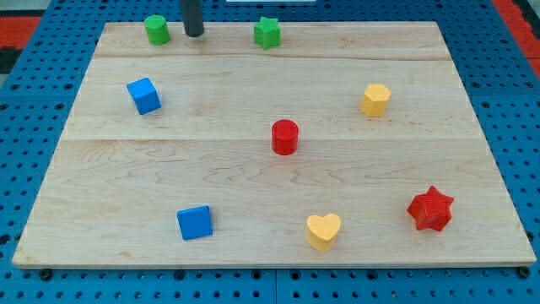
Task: Slide the green star towards the center of the board
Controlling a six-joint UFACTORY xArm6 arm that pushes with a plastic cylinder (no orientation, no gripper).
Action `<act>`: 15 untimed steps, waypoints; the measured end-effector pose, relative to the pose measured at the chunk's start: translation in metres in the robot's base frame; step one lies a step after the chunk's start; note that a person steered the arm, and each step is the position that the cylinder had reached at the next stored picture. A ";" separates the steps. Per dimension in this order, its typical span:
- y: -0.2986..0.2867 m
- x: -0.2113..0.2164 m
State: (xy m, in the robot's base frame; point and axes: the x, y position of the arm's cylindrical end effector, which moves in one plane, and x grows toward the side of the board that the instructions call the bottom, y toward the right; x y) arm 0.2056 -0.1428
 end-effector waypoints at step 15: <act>0.165 -0.013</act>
State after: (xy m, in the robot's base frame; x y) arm 0.1929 0.0226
